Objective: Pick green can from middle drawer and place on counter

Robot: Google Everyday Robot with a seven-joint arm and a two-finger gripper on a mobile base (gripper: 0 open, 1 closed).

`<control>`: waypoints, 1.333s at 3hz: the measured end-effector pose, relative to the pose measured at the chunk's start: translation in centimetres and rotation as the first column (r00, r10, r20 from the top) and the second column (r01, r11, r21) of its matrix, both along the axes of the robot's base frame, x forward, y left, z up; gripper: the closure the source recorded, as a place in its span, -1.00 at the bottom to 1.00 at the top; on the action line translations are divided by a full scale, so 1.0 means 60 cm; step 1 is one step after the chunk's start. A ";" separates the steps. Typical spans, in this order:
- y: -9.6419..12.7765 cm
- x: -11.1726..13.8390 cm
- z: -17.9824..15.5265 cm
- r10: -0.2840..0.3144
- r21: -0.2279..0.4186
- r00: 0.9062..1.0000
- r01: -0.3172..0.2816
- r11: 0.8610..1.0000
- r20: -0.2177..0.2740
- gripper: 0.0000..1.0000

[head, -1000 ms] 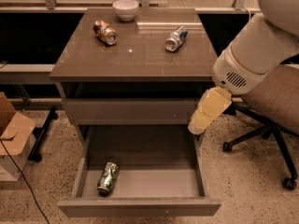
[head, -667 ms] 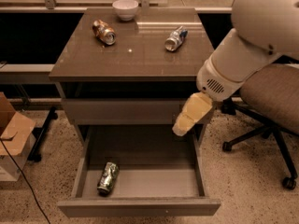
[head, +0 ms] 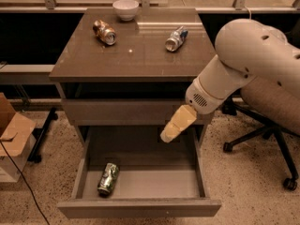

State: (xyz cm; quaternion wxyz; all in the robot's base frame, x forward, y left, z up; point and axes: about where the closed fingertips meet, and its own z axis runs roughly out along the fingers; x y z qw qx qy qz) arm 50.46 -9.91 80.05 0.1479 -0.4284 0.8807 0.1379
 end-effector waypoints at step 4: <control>-0.113 -0.030 0.145 0.103 -0.252 0.985 -0.065 0.966 0.141 -1.00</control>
Offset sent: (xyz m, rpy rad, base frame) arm -0.0488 -0.1184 0.1839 -0.4746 -0.3034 0.1456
